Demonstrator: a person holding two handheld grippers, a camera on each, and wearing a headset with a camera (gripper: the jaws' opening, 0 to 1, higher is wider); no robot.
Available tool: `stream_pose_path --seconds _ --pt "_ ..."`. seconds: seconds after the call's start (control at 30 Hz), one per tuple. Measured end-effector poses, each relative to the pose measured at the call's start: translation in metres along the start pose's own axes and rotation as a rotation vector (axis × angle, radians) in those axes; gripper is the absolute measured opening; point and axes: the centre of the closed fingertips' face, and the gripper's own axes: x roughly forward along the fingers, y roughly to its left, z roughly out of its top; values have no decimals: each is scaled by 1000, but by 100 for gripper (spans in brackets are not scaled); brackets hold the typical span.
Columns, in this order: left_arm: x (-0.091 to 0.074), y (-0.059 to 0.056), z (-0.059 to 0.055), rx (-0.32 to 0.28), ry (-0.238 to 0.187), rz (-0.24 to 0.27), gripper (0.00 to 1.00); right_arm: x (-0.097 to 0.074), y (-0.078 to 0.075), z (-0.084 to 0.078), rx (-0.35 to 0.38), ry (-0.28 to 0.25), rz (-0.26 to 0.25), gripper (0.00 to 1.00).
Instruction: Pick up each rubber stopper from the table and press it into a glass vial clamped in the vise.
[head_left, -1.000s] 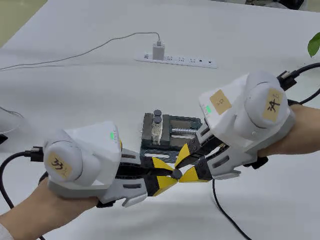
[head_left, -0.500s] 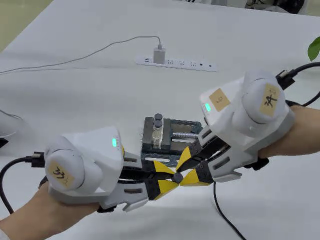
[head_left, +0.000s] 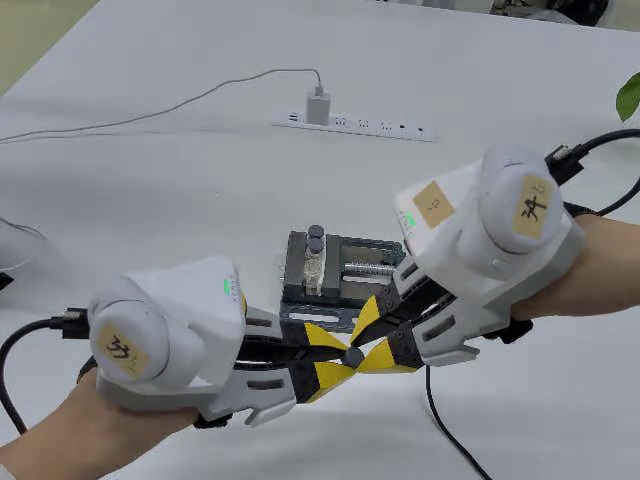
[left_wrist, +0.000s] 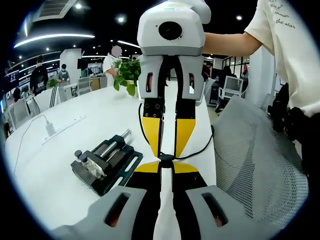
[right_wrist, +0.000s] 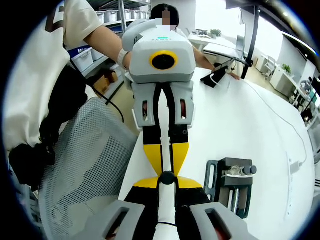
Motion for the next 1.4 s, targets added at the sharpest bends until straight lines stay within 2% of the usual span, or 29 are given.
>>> stream_pose_path --seconds 0.23,0.43,0.57,0.63,0.77,0.83,1.0,1.1,1.13,1.2,1.4 --pt "-1 4 -4 -26 -6 21 5 5 -5 -1 14 0 -2 6" --pt "-6 12 -12 -74 -16 63 13 8 -14 -5 23 9 -19 6" --pt "-13 25 -20 -87 -6 132 29 8 -17 -6 22 13 -21 6" --pt "-16 30 -22 -98 -15 156 39 9 -18 -6 23 15 -20 6" --pt "-26 46 -30 -109 -6 247 60 11 -23 -7 22 21 -20 6" --pt "-30 52 -34 -120 0 274 71 11 -24 -8 21 25 -18 6" --pt "-37 61 -41 -146 9 307 83 12 -29 -9 18 36 -16 6" --pt "-42 68 -47 -159 25 357 99 11 -32 -9 0 34 -13 6" --pt "-41 68 -46 -157 17 340 99 11 -33 -9 1 37 -10 6" --pt "-44 70 -49 -176 16 348 99 11 -36 -11 -15 51 -13 6" --pt "-47 72 -51 -177 18 356 99 9 -45 -12 -42 65 -15 6"
